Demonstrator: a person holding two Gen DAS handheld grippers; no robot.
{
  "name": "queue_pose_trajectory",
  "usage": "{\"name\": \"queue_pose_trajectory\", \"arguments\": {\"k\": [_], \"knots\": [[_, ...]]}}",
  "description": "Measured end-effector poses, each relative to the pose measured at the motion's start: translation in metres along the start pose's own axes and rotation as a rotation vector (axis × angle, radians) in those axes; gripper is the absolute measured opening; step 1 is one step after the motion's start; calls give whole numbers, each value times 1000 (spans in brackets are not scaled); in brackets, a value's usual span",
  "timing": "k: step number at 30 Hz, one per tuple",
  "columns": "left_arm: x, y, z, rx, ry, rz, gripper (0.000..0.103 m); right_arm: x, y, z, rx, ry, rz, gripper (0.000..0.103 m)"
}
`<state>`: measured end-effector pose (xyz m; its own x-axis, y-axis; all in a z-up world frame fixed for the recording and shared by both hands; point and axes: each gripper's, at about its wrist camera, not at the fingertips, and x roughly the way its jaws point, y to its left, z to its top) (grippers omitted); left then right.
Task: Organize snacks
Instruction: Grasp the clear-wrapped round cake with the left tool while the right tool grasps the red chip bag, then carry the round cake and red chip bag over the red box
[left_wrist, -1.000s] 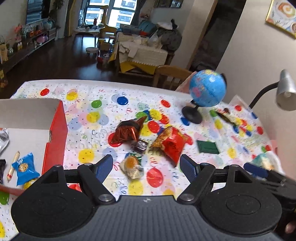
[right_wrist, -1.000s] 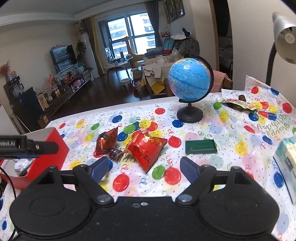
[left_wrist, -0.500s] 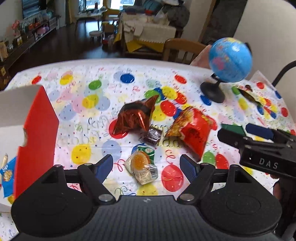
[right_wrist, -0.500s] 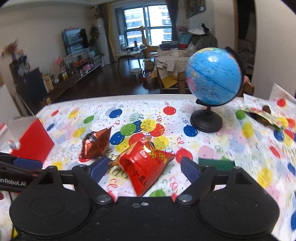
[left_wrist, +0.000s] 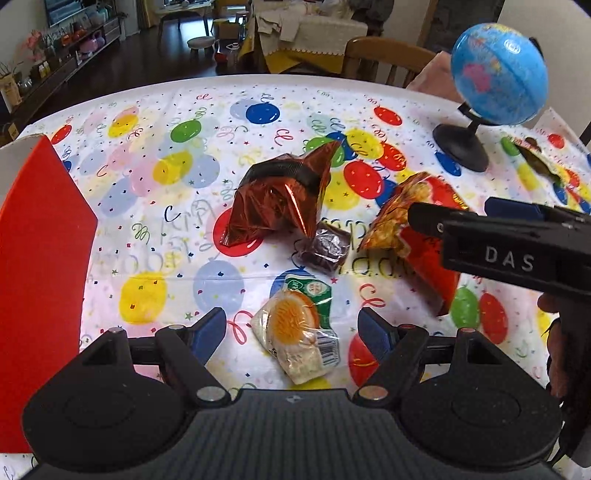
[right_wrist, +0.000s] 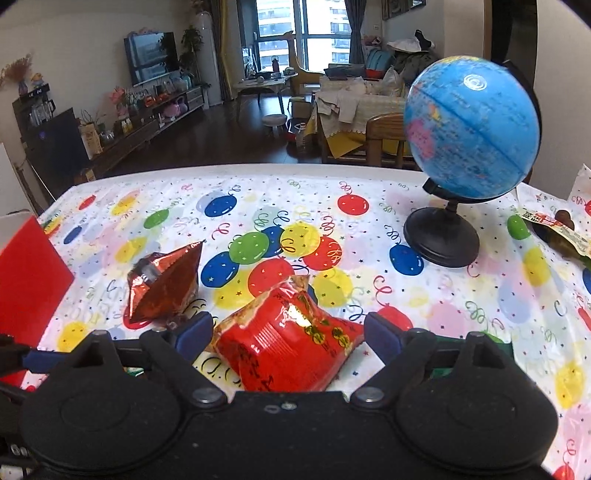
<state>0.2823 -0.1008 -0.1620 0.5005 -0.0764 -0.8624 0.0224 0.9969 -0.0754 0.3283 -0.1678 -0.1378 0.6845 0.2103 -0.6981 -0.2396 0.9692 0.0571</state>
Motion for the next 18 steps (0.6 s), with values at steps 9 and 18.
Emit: {"name": "queue_pose_trajectory", "arguments": {"k": [9, 18], "knots": [[12, 1, 1, 0, -8, 5, 55, 15, 5, -1, -20, 1, -22, 90], [10, 2, 0, -14, -15, -22, 35, 7, 8, -2, -34, -22, -9, 63]]}}
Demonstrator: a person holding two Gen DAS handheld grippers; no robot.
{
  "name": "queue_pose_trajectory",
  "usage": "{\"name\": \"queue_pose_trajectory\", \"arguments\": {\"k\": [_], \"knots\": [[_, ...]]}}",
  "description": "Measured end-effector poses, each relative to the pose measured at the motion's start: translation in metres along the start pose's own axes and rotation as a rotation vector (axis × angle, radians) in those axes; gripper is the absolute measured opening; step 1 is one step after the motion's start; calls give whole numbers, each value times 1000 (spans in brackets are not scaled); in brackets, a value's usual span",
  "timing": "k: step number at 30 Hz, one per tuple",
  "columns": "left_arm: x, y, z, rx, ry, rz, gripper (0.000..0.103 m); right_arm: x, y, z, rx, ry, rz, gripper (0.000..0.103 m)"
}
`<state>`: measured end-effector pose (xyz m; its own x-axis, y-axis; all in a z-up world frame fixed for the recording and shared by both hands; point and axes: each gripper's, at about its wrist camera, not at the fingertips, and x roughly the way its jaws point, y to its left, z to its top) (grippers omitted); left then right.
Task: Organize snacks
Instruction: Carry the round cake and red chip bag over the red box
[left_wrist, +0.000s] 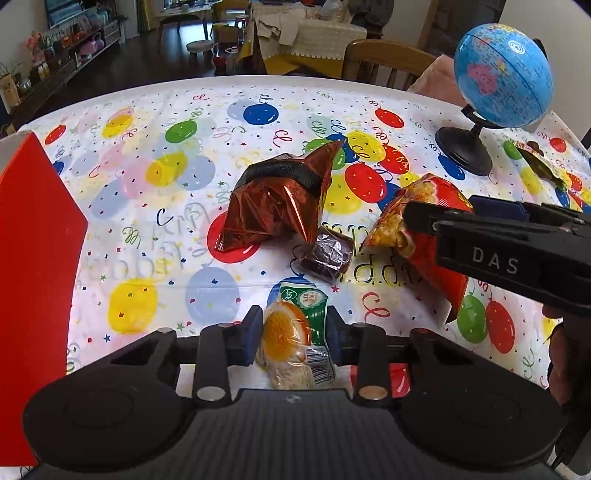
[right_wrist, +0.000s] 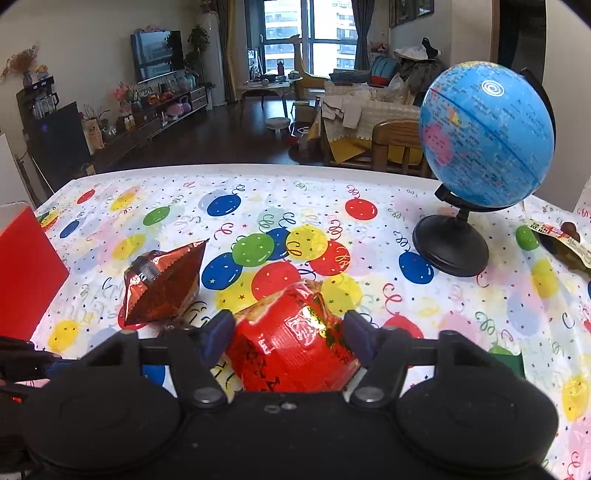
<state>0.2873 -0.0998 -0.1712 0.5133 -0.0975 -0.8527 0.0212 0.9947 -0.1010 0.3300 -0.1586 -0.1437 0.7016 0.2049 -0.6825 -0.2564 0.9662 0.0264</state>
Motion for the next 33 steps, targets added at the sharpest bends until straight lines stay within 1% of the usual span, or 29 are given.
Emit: {"name": "queue_pose_trajectory", "arguments": {"k": [1, 3, 7, 9, 14, 26, 33], "knots": [[0, 1, 0, -3, 1, 2, 34, -1, -1, -1, 6, 0, 1, 62], [-1, 2, 0, -7, 8, 8, 34, -5, -2, -1, 24, -1, 3, 55], [-2, 7, 1, -20, 28, 38, 34, -15, -1, -4, 42, 1, 11, 52], [-4, 11, 0, -32, 29, 53, 34, -22, -1, -6, 53, 0, 4, 51], [-16, 20, -4, -50, 32, 46, 34, -47, 2, -11, 80, -20, 11, 50], [-89, 27, -13, -37, -44, -13, 34, -117, 24, -16, 124, -65, 51, 50], [-128, 42, -22, -32, -71, -25, 34, -152, 47, -14, 123, -99, 66, 50]]}}
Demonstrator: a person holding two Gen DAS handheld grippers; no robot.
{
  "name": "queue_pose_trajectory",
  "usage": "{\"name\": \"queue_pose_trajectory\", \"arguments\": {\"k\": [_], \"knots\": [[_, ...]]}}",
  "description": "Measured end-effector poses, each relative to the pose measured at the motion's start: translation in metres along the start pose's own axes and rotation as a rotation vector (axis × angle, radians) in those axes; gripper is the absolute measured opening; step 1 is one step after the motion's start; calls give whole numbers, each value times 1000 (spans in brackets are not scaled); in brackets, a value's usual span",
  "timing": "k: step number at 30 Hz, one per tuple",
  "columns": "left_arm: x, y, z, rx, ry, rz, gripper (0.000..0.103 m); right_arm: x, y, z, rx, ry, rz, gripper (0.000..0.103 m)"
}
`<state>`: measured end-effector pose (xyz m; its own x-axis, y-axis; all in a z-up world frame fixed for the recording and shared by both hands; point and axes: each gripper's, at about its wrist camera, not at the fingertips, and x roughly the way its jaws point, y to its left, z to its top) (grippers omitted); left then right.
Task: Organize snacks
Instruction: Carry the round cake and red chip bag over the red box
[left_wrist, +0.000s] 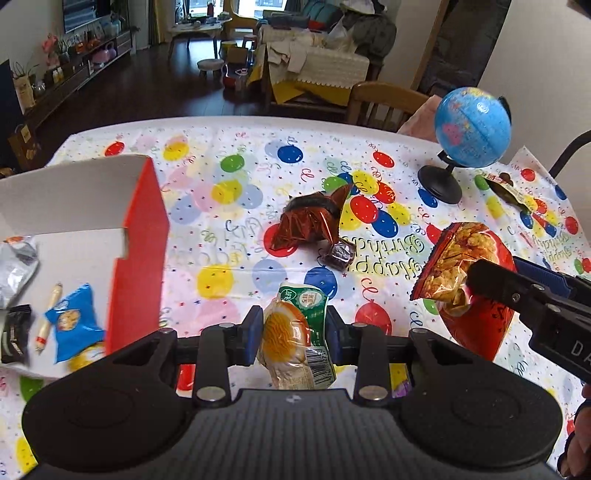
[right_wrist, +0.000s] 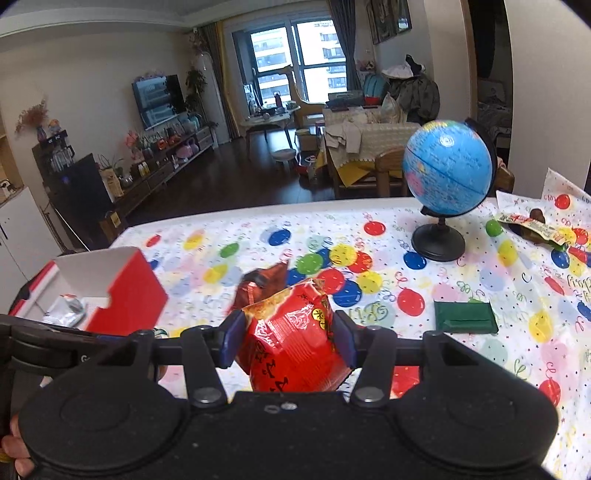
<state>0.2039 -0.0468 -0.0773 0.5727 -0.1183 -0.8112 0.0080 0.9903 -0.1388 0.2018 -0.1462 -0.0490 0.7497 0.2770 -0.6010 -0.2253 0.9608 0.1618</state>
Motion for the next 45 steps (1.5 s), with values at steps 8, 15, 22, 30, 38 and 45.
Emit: {"name": "queue_pose_trajectory", "arguments": {"k": [8, 15, 22, 30, 38, 45], "knots": [[-41, 28, -4, 2, -46, -2, 34, -23, 45, 7, -30, -40, 28, 50], [-71, 70, -1, -3, -83, 19, 34, -25, 94, 14, -62, -61, 56, 50], [-89, 119, 4, -16, -102, 43, 35, -13, 143, 21, -85, -66, 85, 50], [-96, 176, 7, -34, -102, 63, 35, 8, 195, 23, -114, -53, 100, 50], [-88, 229, 13, -54, -81, 97, 35, 39, 235, 23, -127, -23, 93, 50], [-70, 265, 16, -58, -45, 124, 35, 71, 265, 23, -160, 2, 88, 50]]}}
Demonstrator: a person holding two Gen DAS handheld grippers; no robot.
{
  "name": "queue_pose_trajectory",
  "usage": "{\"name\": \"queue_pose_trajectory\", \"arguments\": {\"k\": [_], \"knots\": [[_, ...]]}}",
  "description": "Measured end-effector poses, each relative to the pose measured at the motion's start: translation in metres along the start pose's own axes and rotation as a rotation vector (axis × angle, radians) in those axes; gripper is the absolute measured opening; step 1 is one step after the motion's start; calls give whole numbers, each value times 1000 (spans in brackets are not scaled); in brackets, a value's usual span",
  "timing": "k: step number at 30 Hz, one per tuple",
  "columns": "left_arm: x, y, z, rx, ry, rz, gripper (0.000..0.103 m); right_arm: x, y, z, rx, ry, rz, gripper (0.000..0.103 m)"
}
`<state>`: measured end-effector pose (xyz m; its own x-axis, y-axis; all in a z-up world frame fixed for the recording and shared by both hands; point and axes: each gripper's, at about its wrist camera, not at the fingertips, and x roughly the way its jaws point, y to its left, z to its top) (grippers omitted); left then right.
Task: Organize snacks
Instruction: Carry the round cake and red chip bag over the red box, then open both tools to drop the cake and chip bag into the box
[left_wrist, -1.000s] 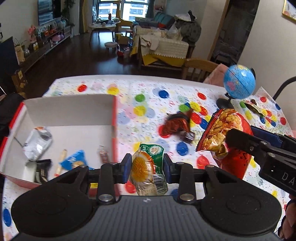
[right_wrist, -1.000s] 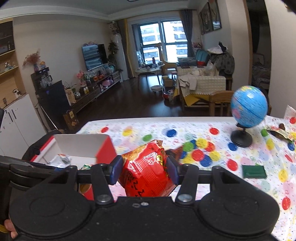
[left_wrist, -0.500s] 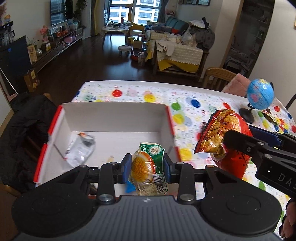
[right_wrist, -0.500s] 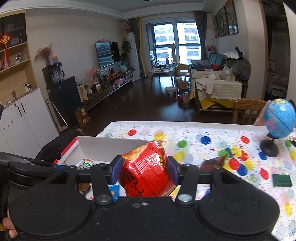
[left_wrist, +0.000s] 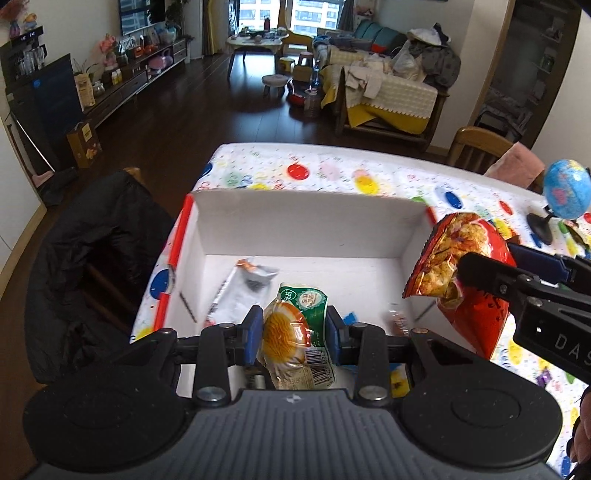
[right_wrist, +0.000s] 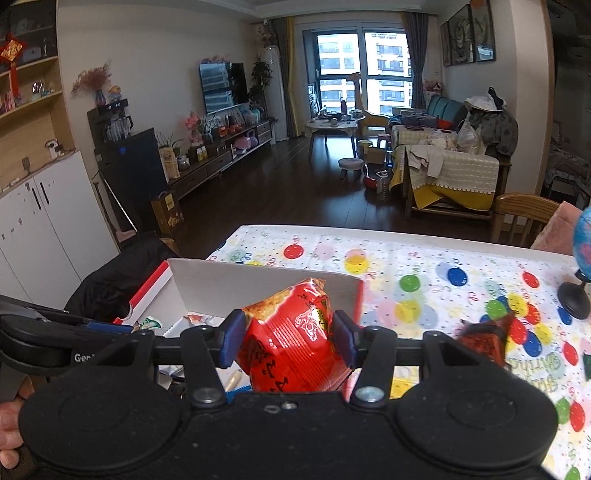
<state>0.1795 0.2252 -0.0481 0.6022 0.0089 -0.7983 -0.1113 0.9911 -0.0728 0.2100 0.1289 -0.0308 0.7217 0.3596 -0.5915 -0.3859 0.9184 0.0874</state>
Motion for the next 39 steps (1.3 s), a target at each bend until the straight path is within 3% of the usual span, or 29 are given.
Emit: {"name": "queue_pose_trajectory", "arguments": {"k": [8, 20, 39], "knots": [[33, 19, 7, 10, 41, 28, 35, 43, 12, 2, -23, 55, -9, 50], [69, 16, 4, 58, 84, -7, 35, 94, 20, -9, -66, 161, -2, 50], [75, 6, 2, 84, 88, 5, 37, 94, 10, -25, -9, 205, -9, 55]]}}
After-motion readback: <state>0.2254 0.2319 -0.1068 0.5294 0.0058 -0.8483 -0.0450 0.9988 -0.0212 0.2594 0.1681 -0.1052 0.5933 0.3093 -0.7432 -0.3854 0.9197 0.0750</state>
